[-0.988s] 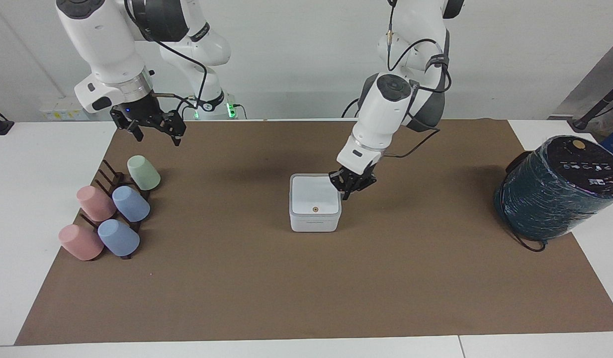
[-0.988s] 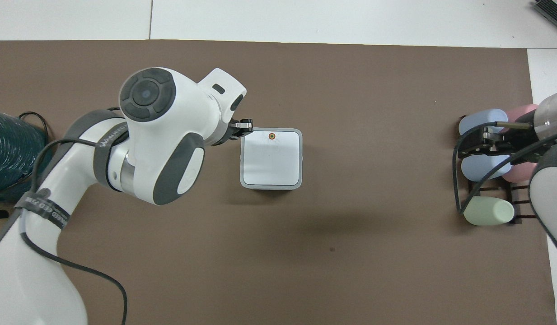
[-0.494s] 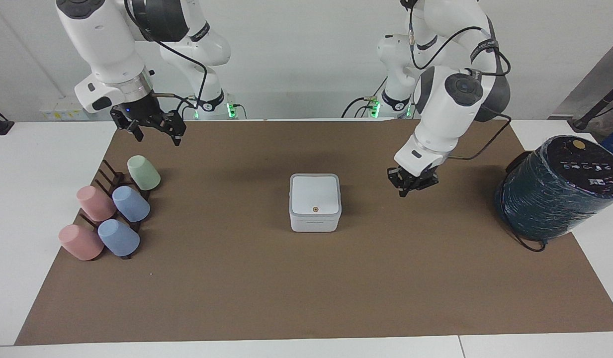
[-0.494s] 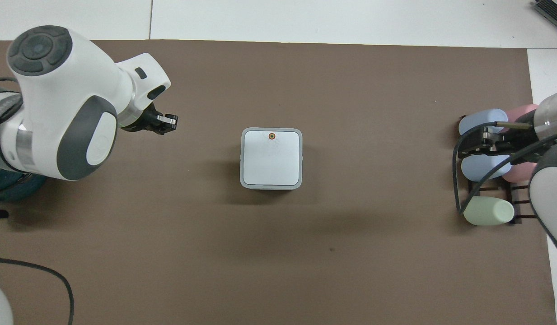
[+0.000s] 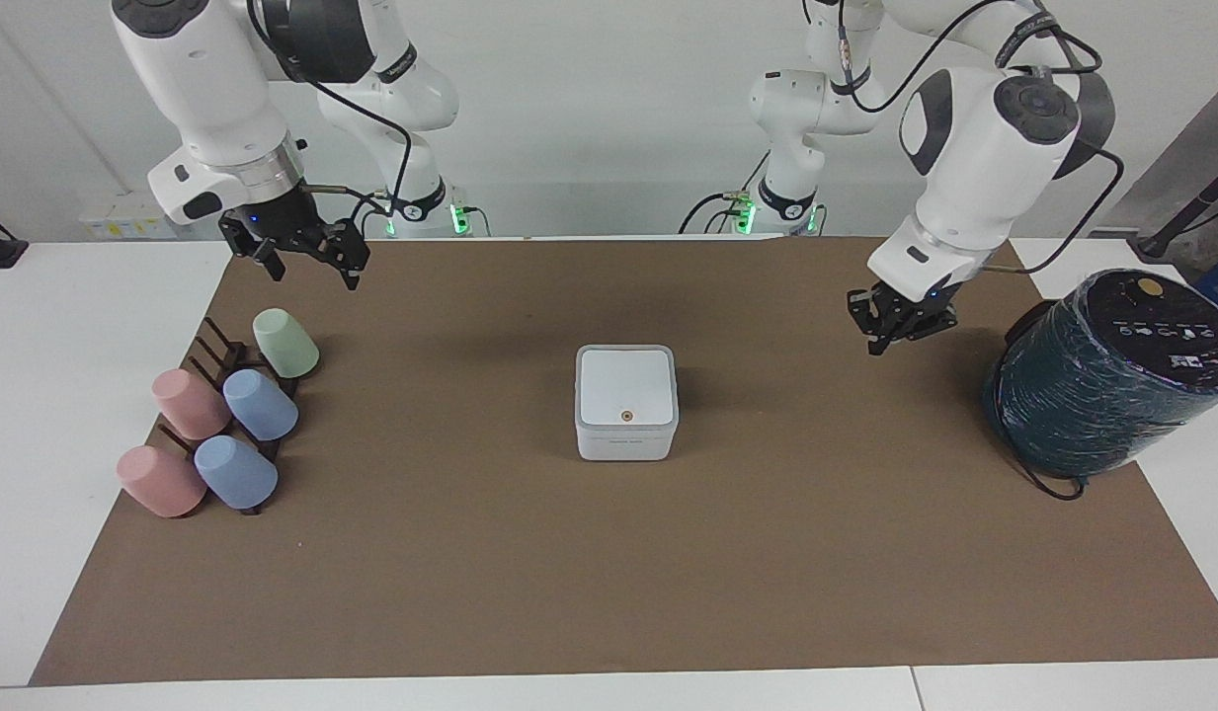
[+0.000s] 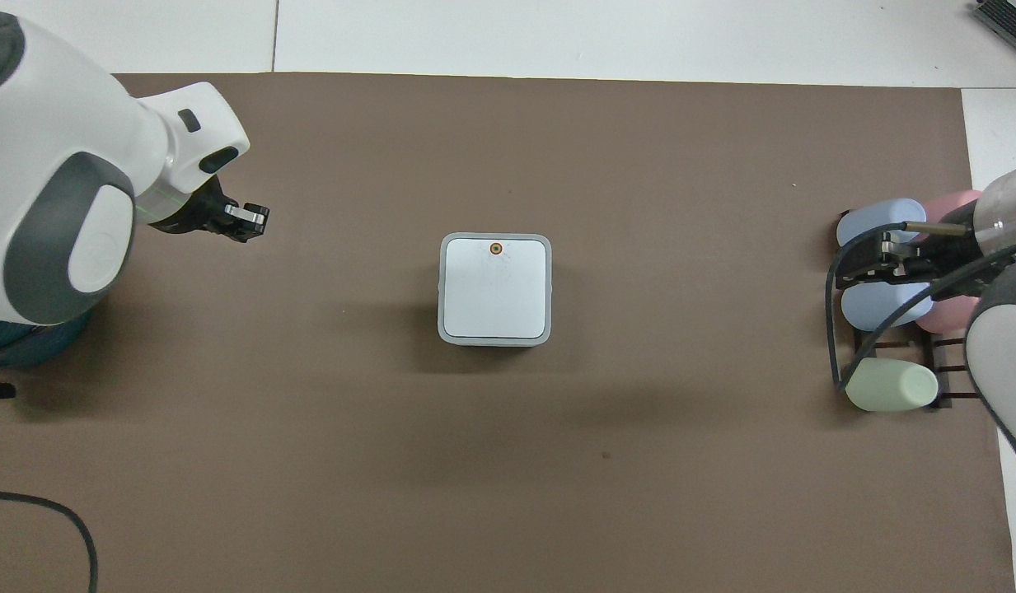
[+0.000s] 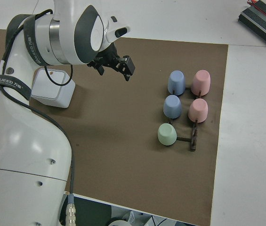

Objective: Close trash can lid

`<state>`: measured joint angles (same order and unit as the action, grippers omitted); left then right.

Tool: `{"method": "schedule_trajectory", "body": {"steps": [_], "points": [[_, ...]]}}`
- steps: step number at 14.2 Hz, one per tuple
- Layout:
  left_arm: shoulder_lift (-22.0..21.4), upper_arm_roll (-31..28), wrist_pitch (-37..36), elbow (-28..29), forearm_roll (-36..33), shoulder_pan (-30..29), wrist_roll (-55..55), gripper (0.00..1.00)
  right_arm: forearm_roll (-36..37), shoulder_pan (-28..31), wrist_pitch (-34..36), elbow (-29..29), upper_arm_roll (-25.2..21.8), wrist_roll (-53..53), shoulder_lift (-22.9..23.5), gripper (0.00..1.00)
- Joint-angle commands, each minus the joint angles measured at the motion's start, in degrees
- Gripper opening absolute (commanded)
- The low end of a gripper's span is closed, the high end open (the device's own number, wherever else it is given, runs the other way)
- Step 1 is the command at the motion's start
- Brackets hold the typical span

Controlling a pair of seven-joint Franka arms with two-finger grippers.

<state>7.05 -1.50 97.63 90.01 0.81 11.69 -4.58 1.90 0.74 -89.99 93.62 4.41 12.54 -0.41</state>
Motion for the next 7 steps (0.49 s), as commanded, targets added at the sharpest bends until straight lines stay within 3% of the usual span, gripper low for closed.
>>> {"method": "schedule_trajectory", "body": {"steps": [1,2,3,7], "points": [[-2.9,0.5,-2.1,0.3,-1.2,-0.3,-0.3,0.63,-0.7,0.8,0.4,0.2,0.3,-1.6,-0.5,1.0],[-3.0,0.5,-1.8,0.3,-1.2,-0.2,0.1,0.84,-0.7,0.8,0.4,0.2,0.3,-1.6,-0.5,1.0],[-3.1,0.5,-1.7,0.4,-1.2,-0.2,0.1,1.0,-0.7,0.8,0.4,0.2,0.3,-1.7,-0.5,1.0],[-3.3,0.6,-1.3,0.6,-1.2,0.7,0.1,1.0,-0.7,0.8,0.4,0.2,0.3,-1.7,-0.5,1.0]]}}
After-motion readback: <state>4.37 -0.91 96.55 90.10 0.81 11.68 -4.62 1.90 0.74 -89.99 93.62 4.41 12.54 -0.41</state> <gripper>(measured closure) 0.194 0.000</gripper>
